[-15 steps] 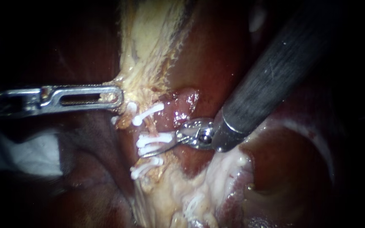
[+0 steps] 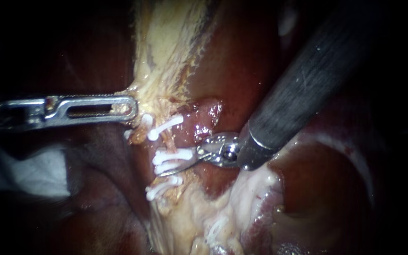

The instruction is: Go to the cutting position right tube

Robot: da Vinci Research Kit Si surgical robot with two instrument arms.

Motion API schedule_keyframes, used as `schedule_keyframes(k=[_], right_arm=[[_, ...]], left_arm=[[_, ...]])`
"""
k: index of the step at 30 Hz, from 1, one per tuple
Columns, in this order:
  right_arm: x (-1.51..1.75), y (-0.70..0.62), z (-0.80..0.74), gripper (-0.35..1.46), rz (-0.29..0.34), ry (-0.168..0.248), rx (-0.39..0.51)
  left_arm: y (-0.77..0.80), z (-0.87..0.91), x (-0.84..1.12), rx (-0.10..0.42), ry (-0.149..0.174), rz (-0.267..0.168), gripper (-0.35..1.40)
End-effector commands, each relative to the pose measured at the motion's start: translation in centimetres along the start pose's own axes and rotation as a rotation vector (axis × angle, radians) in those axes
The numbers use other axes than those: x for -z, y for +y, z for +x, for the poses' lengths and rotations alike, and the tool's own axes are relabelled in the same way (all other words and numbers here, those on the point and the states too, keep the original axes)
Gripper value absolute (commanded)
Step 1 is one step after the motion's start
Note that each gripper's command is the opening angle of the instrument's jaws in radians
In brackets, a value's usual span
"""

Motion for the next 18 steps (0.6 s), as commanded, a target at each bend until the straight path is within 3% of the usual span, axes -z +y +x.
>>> schedule_keyframes(k=[1,10,18], right_arm=[[0.00,-0.01,0.01,1.27,0.001,0.000,0.000],[0.12,-0.04,-0.02,1.27,0.007,-0.001,0.000],[0.51,-0.11,0.05,1.27,0.000,0.008,-0.009]], left_arm=[[0.00,0.00,0.00,0.000,0.000,0.000,-0.35],[0.00,0.00,0.01,0.000,0.000,0.000,-0.35],[0.00,0.00,0.01,0.000,0.000,0.000,-0.35]])
